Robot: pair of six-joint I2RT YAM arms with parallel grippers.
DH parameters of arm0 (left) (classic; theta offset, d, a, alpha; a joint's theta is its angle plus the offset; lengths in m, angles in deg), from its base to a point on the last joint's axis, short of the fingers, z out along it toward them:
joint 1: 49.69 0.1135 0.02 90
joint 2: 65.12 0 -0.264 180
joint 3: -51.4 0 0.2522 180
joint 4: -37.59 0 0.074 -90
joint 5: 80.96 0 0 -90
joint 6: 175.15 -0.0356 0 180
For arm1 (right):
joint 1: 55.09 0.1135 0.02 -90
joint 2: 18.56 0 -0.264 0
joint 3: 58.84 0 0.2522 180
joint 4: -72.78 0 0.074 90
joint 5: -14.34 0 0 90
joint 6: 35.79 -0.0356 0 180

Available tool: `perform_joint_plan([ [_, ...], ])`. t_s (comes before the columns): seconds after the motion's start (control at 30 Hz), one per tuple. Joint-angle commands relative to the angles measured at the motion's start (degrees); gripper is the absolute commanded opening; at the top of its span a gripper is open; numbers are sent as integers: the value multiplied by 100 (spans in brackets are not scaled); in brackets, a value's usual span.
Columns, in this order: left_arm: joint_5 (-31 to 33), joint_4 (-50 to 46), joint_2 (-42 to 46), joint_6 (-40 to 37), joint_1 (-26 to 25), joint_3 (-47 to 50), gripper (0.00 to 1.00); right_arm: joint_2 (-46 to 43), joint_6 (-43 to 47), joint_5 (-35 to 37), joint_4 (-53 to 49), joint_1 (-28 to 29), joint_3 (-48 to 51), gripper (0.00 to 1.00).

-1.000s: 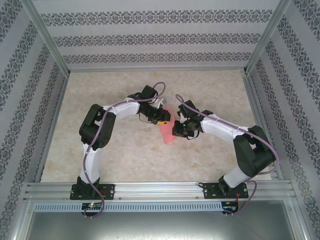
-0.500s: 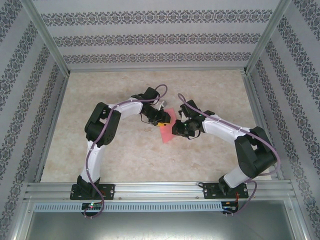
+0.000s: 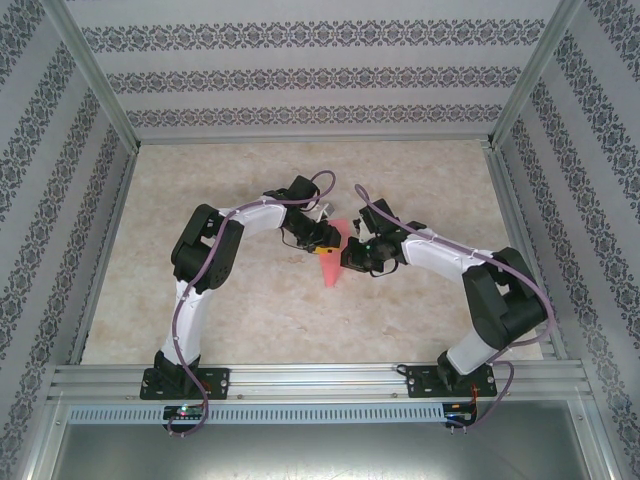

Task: Fold a paper plane with a square sheet of paper (pick it up from the middle)
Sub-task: Third fold the triangle at the center of the table.

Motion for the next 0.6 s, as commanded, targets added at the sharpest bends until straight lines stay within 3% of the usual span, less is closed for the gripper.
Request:
perform_joint_plan([
  [0.0,60,-210,-31,-154,-27,-79,38,159,-173,-160,376,-109,82,7],
  [0.2,-92,-175,85,-118,-27,-97,38,358,-373,-377,834,-173,98,5],
  [0.57,-245,-25,643,81,134,-87,38,687,-163,-487,634,-173,-105,5],
])
